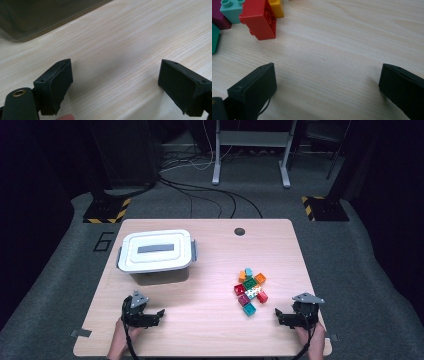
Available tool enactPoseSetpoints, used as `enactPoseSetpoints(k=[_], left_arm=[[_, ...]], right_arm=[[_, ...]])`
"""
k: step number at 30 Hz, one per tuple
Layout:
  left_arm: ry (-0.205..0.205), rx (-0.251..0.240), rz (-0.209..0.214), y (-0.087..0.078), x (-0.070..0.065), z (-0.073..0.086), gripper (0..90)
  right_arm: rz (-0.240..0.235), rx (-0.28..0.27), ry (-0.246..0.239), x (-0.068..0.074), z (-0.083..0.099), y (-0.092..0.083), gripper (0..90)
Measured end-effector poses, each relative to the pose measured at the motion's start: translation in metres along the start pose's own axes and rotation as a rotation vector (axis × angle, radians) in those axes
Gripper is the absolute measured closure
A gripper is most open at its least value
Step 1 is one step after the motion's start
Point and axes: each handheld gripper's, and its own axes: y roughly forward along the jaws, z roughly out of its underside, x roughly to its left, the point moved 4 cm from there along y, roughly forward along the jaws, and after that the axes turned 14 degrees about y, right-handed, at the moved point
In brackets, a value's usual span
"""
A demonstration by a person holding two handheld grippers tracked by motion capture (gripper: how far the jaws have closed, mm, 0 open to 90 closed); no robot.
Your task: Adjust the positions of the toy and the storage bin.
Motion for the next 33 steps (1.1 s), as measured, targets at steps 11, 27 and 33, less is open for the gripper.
enactPoseSetpoints(k=[11, 27, 33], left_arm=[[0.000, 0.000, -0.001, -0.0006, -0.0009, 0.0002, 12.3], [-0.004, 0.019, -0.012, 0.0009, -0.0009, 0.0002, 3.3], [-0.014, 0.017, -0.013, 0.0006, -0.0004, 0.0001, 0.3]], right_arm=[[0.000, 0.000, 0.000, 0.0000, 0.0000, 0.0000, 0.3], [0.001, 0.000, 0.001, 0.0000, -0.0001, 0.0000, 0.3], [0.001, -0.001, 0.001, 0.0000, -0.0001, 0.0000, 0.3]])
